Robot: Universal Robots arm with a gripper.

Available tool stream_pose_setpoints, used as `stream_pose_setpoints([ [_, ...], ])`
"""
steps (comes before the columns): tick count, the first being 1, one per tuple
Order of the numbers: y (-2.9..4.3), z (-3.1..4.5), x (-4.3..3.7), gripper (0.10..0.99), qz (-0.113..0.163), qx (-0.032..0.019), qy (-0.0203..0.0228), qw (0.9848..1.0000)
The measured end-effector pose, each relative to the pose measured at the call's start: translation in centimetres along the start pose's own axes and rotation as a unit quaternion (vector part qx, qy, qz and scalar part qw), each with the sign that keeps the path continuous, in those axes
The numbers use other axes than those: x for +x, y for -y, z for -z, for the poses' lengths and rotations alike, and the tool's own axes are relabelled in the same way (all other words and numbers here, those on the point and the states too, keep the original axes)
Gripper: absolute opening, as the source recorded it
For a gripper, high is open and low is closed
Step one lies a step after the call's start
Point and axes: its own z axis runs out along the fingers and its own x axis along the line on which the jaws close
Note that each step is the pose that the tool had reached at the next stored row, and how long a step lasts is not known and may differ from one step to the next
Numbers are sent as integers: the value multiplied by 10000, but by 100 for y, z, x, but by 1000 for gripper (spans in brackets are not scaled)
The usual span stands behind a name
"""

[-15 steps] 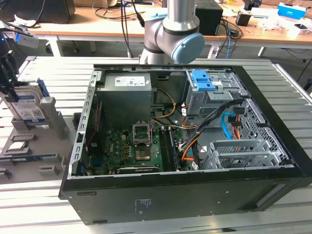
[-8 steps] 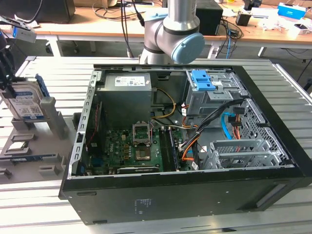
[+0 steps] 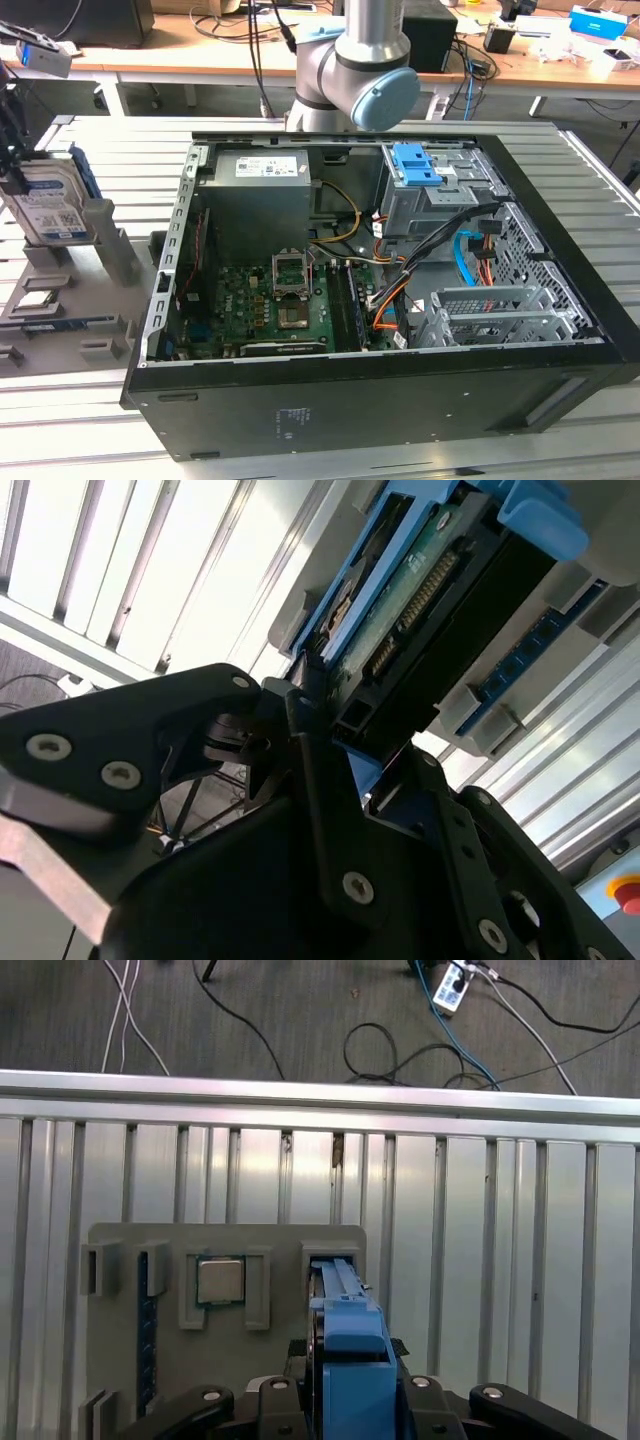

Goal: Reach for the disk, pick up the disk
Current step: 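Pick up the disk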

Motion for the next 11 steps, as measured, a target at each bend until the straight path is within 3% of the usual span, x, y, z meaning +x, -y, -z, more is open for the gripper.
stream_pose_setpoints([
  [2, -5, 338, 0, 369, 0, 0, 0, 10000],
  [3, -6, 413, 0, 369, 0, 0, 0, 10000],
  [11, -10, 566, 1, 369, 0, -1, 0, 10000],
])
